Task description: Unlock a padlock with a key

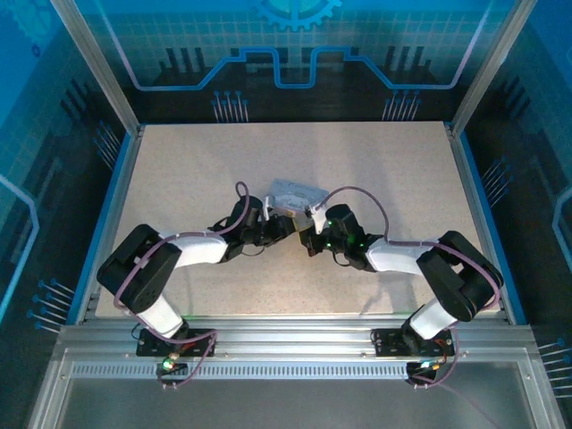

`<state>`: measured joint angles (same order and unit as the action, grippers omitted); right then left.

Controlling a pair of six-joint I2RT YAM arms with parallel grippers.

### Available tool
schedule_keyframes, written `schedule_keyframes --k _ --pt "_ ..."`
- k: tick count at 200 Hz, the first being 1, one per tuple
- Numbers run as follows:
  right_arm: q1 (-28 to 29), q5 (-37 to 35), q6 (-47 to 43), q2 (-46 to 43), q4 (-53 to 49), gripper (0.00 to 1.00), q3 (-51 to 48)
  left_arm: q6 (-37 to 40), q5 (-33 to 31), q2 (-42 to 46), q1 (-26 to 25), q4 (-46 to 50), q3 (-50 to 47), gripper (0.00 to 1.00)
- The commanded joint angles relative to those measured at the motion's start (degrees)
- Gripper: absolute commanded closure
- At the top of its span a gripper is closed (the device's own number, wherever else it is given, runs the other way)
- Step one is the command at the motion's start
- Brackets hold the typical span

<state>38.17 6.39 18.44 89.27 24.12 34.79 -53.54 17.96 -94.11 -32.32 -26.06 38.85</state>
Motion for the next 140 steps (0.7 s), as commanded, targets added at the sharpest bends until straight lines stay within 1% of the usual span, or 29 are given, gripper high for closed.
schedule_keyframes --k 1,15,25,53,79,101,119,140 --pt "0.24 0.99 2.23 -0.15 4.72 1.00 -0.88 -0.86 1.85 -2.49 -1.04 -4.13 0.34 0.74" --pt "0.14 -0.16 3.18 0.02 4.78 1.00 -1.79 -0.69 1.38 -3.25 -1.04 -4.25 0.22 0.71" --pt "0.14 -0.46 3.65 0.32 4.62 1.00 -2.00 -0.69 1.29 -3.75 -1.09 -4.41 0.17 0.66" --pt "0.09 -0.83 4.91 1.31 4.63 1.00 -2.21 -0.62 0.56 -3.22 -1.07 -4.15 -0.50 0.56" --pt "0.10 -0.40 6.21 2.08 5.10 1.00 -2.57 -0.32 -1.38 -0.39 -0.95 -2.39 -2.08 0.41" --pt "0.08 0.78 7.03 3.06 5.39 1.00 -2.77 -0.91 -2.94 2.43 -0.73 0.13 -3.78 0.35" --pt "0.18 1.09 7.96 3.36 6.27 1.00 -3.39 -2.17 -3.92 4.83 -0.10 1.10 -5.75 0.28" --pt "0.13 1.59 8.52 3.12 5.16 1.00 -3.24 -4.38 -5.26 7.76 0.83 0.93 -8.38 0.27"
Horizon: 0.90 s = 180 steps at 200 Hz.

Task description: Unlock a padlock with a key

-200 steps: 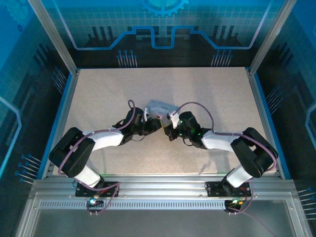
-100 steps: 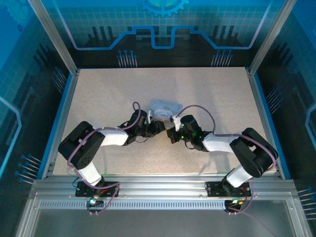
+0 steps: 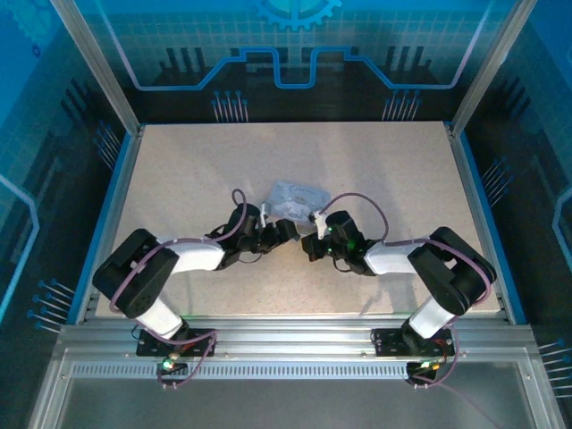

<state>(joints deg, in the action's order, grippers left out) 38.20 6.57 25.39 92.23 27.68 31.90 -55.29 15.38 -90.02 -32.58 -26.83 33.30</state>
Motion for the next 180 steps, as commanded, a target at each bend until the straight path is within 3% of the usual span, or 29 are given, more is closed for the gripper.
schedule_keyframes --k 1,86,180 --pt "0.12 1.47 1.58 0.12 1.50 1.00 -0.35 -2.76 -2.74 3.78 1.14 1.69 -2.95 0.27" --pt "0.22 6.06 12.93 -1.48 -9.29 1.00 4.52 -12.16 -7.12 10.47 1.29 -3.07 -9.10 0.39" --pt "0.11 7.79 22.70 0.54 -13.43 1.00 7.57 -18.76 -7.57 4.32 -1.37 -12.77 -9.27 0.46"
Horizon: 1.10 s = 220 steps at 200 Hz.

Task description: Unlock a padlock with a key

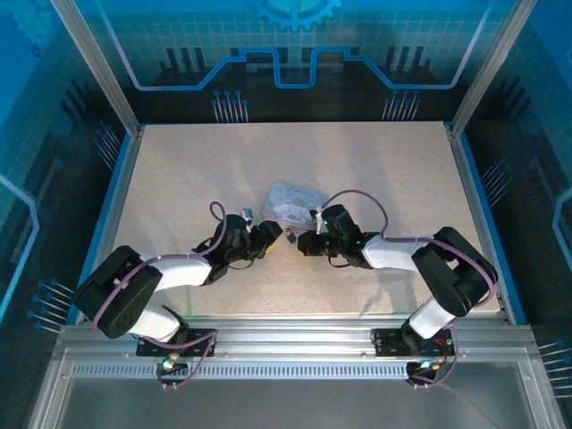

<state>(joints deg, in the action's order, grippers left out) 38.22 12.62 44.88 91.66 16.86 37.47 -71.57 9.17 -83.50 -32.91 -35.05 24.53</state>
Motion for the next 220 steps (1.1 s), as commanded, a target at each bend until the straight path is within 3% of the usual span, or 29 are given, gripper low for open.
schedule_keyframes --k 1,136,220 --pt "0.10 1.72 3.24 1.13 -2.62 1.00 1.99 -2.50 -1.44 -2.32 -1.07 -4.57 -0.52 0.46" --pt "0.10 1.79 3.70 1.11 -3.72 1.00 2.78 -7.07 -3.47 -13.11 -3.48 -15.40 0.94 0.51" --pt "0.05 2.06 4.06 1.24 -3.80 1.00 3.34 -9.49 -3.16 -18.05 -3.79 -21.51 0.90 0.63"
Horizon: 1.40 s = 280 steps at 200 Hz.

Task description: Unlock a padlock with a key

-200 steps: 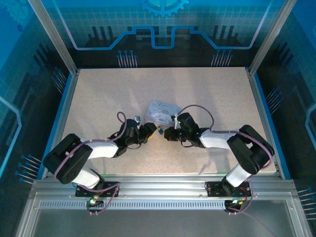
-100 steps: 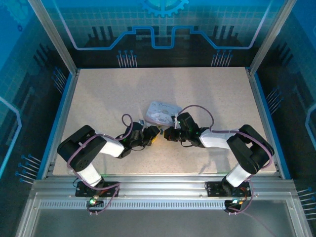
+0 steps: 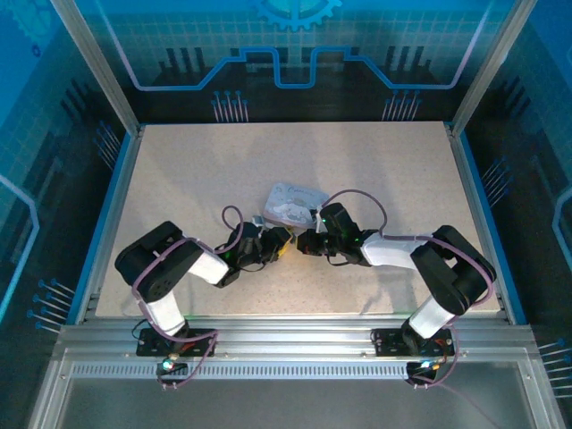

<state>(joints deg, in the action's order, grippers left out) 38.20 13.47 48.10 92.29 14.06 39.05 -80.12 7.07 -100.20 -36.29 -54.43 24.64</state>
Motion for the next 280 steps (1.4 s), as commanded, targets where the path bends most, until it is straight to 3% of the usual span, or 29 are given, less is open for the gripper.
schedule_keyframes --k 1,87,142,179,221,280 --pt "0.10 1.25 0.85 0.61 -0.99 1.00 1.79 -1.02 -1.08 -1.42 -0.42 -2.15 0.78 0.63" --pt "0.07 1.65 2.27 0.52 -0.61 1.00 1.63 -1.88 -0.48 -4.10 -0.71 -5.29 1.68 0.69" --pt "0.14 2.01 2.61 -0.04 -0.14 1.00 1.80 -1.43 -0.45 -3.42 -0.69 -5.00 1.77 0.84" --pt "-0.47 0.58 1.38 -2.58 -1.52 0.82 0.52 -0.53 -0.72 -2.02 -0.71 -3.09 1.90 0.90" --pt "-1.29 -2.54 -3.41 -6.90 -7.38 0.63 -1.32 -0.70 -0.57 -2.10 -0.66 -2.61 2.46 0.90" --pt "-0.77 -13.22 -27.45 -18.59 -21.48 0.38 1.86 -0.81 -0.17 -2.19 -0.62 -2.40 3.00 0.90"
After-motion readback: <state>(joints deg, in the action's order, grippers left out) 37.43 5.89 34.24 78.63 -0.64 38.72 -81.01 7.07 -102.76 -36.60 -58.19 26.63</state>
